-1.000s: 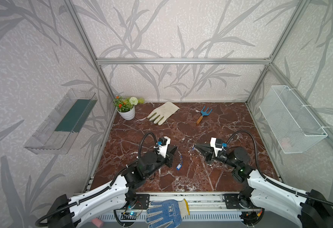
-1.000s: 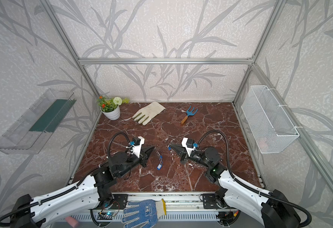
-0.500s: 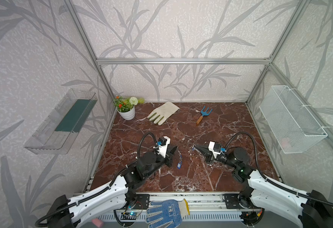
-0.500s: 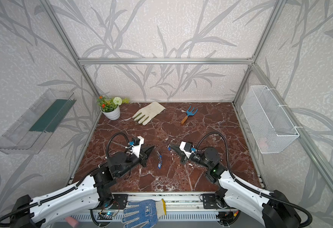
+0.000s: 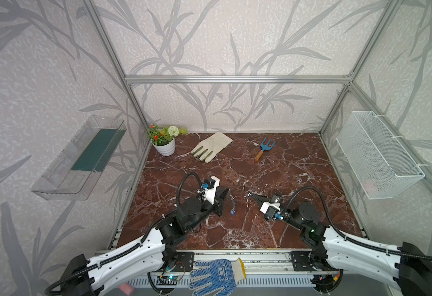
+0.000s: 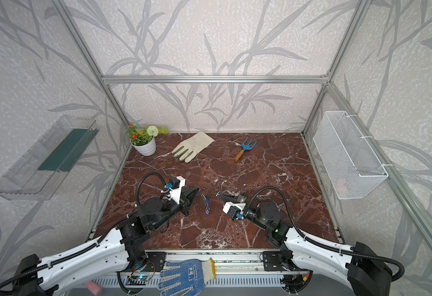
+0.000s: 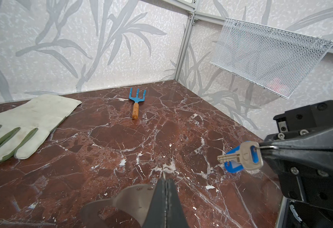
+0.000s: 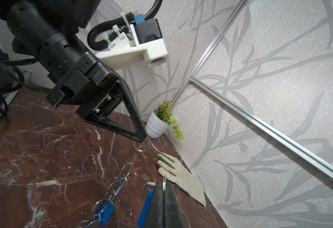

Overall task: Attach keys to a key ring
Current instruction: Insert the key into the keyring.

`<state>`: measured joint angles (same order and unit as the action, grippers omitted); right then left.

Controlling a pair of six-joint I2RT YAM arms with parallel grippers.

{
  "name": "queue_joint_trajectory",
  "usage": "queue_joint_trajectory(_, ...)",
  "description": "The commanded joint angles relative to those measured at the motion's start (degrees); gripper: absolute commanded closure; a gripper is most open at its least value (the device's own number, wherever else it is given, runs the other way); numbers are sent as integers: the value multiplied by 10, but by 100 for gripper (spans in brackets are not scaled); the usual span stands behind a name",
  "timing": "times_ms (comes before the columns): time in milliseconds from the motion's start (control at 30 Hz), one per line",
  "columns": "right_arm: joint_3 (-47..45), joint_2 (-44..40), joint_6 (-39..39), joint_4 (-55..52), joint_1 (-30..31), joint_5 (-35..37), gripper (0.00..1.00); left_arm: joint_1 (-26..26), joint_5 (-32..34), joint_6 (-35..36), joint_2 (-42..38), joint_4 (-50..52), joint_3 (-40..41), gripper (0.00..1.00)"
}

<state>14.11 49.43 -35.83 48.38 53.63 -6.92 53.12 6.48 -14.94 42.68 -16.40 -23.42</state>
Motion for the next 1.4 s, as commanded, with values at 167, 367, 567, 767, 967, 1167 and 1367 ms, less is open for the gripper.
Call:
queue_joint_trajectory(167, -9, -15, -51, 26, 19, 48, 100, 0, 6, 12, -12, -27, 0, 100)
queue_joint_trajectory(367, -8, -16, -46, 21, 19, 47, 100, 0, 6, 12, -12, -27, 0, 100)
queue_joint_trajectory(567, -7, -21, -21, 10, 19, 51, 100, 0, 11, 13, -12, -24, -5, 100)
queue_joint_trajectory(767, 22, -4, 36, -53, 19, 85, 100, 1, 64, 20, 2, 85, -59, 100)
queue_joint_trajectory(967, 11, 32, 59, -6, 19, 129, 100, 1, 51, 59, 16, 118, -87, 100)
queue_joint_trajectory(1167, -7, 25, 59, 26, 19, 126, 100, 1, 22, 133, 24, 134, -105, 100)
queue_joint_trajectory(1367, 0, 10, 59, 0, 19, 99, 100, -1, -7, 212, 25, 170, -129, 100)
